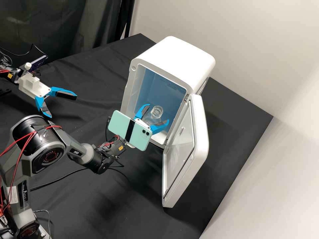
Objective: Place the flask in the incubator
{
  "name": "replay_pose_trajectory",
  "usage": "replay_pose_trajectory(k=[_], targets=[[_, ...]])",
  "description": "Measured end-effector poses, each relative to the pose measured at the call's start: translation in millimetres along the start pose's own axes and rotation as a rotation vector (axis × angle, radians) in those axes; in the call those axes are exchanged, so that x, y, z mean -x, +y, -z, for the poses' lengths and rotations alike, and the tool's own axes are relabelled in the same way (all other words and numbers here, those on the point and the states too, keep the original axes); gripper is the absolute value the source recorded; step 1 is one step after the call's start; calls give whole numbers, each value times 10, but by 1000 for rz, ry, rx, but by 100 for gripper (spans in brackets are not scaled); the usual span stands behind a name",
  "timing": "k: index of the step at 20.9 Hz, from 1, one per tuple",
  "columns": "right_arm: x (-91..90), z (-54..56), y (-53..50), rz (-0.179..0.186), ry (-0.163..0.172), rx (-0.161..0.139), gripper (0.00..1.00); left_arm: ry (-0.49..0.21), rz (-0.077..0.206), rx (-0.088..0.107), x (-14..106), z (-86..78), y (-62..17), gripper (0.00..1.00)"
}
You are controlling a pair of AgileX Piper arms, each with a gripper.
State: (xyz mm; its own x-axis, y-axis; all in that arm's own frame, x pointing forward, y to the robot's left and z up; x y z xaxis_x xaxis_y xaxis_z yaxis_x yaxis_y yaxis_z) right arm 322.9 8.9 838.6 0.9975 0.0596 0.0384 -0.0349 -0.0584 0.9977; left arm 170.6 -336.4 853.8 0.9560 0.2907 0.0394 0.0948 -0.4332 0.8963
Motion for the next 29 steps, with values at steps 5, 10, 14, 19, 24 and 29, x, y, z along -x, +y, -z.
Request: replay_pose_trajectory(k=[5,10,14,19,24,29], targets=[[-127,91,-49,10,18,-8,0,0,0,0,0,0,0,100],[-310,111,-96,39,1,5,0,1,7,5,-5,6,-15,100],[-430,137,-74,26,5,8,0,10,5,6,1,24,-11,100],[-568,140,-73,29,-17,8,0,10,5,6,1,24,-11,100],[-726,155,-71,28,-25,20,0,10,5,6,1,24,-11,100],[-877,159,-88,41,-41,25,0,8,4,5,-2,24,-8,100]])
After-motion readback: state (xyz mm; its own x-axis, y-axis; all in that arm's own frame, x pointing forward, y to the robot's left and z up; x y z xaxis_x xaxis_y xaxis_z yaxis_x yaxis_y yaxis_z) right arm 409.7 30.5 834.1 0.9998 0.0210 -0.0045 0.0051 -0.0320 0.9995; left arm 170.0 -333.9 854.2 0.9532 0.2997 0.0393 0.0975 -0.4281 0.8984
